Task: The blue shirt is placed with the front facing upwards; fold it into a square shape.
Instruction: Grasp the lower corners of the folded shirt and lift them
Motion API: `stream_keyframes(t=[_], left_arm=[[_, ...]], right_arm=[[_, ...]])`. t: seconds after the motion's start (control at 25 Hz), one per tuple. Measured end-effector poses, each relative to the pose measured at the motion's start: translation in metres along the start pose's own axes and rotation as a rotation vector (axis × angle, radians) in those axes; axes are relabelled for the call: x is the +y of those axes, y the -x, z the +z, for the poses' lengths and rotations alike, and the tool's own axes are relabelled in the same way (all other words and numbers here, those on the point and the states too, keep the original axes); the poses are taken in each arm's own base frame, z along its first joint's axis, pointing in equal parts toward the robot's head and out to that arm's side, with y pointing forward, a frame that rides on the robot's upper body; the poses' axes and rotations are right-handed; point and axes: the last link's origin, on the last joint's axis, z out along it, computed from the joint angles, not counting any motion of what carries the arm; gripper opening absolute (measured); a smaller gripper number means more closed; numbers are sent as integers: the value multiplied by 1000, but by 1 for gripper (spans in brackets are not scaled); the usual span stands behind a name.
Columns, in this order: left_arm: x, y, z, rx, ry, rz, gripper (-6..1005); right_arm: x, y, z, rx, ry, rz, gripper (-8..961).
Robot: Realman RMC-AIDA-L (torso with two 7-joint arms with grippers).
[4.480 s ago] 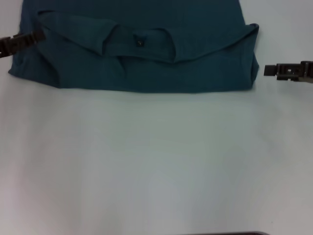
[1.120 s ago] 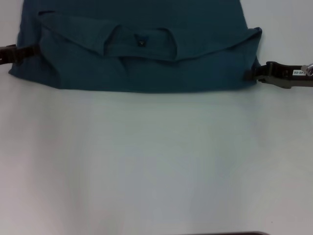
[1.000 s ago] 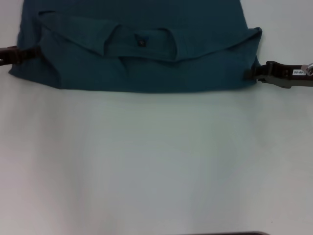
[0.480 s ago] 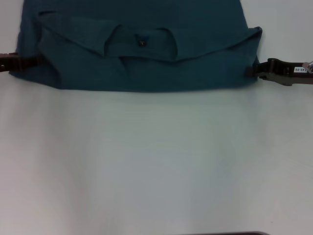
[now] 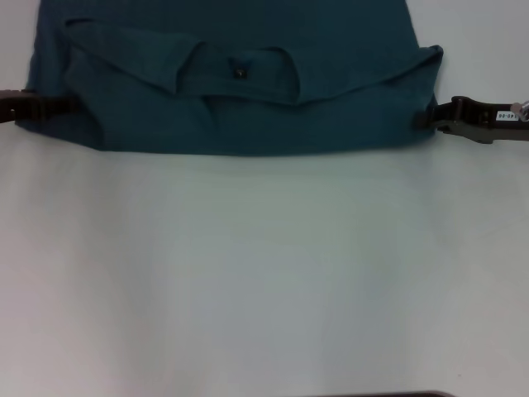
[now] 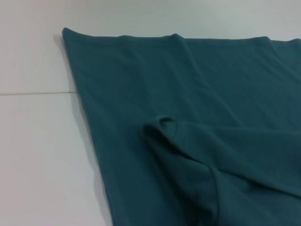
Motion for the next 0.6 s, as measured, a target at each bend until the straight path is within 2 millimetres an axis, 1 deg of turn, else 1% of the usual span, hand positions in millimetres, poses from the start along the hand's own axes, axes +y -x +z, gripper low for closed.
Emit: stream_keyframes(t=[0.28,0.6], left_arm=[[1,0,-1,-9,13,6,714],[1,6,-1,-71,8,27,710]], right_arm=[[0,0,0,-1,-1,0,76],[1,2,0,-2,0,-5,80]])
